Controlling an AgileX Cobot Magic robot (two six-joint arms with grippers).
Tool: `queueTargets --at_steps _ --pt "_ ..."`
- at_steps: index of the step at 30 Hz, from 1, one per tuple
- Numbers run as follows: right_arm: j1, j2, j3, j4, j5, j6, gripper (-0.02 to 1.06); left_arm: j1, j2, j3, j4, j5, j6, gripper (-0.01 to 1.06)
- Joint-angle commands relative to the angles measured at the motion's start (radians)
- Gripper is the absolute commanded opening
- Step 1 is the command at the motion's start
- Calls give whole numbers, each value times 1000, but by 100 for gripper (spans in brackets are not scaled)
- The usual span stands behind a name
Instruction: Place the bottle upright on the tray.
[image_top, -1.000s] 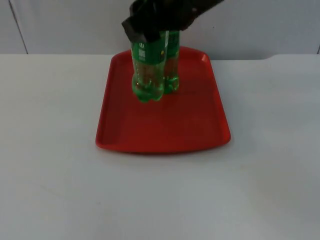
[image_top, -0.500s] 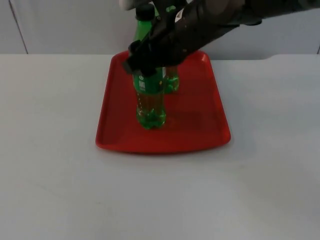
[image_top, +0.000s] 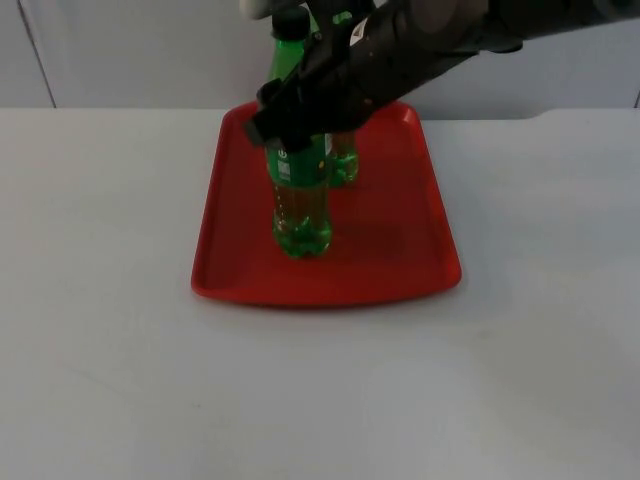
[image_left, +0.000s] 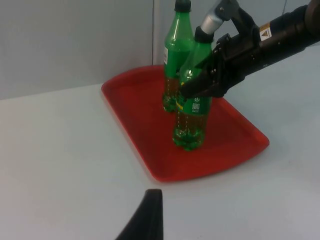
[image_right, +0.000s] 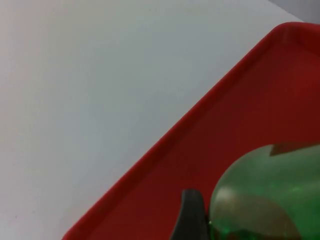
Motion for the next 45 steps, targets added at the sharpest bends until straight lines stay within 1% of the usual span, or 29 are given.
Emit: queueTargets --at_steps 1,2,3,4,6,7,8,20,24,25,28,29,30,32,37,39,40,44,45 --pt "3 9 5 -5 52 6 43 2 -5 4 4 -7 -6 91" --pt "3 9 5 -5 52 9 54 2 -5 4 4 -7 -6 91" --pt "3 9 5 -5 54 14 68 2 -5 4 4 -7 -6 91" --pt "3 9 5 -5 54 14 68 2 -5 4 4 -7 -6 91" --pt "3 9 5 -5 57 17 95 2 -5 4 4 -7 -6 91" --pt "3 9 5 -5 60 17 103 2 -5 4 4 -7 -6 91" --pt "3 9 5 -6 62 17 105 2 -5 4 4 -7 -6 91" --pt "3 9 5 -6 108 17 105 2 -5 4 4 -7 -6 91" --pt "3 -6 5 -6 164 17 105 2 -5 4 4 -7 -6 91" --pt "3 -6 5 -6 164 17 105 2 -5 4 4 -7 -6 91" --pt "3 -40 5 -16 225 17 105 2 -5 4 4 -7 -6 91" --pt "3 -40 5 -16 225 17 105 2 -5 4 4 -7 -6 91" --pt "3 -61 5 -18 255 17 105 2 -5 4 4 -7 -6 91" --pt "3 -85 5 -18 282 17 105 2 -5 4 4 -7 -6 91" --pt "3 -133 5 -51 342 38 105 2 -5 4 4 -7 -6 91" --pt "3 -155 5 -89 378 80 105 2 -5 4 4 -7 -6 91" --pt "3 -155 5 -89 378 80 105 2 -5 4 4 -7 -6 91" --pt "3 -214 5 -178 480 172 105 2 -5 4 4 -7 -6 91" --pt "3 -214 5 -178 480 172 105 2 -5 4 4 -7 -6 91"
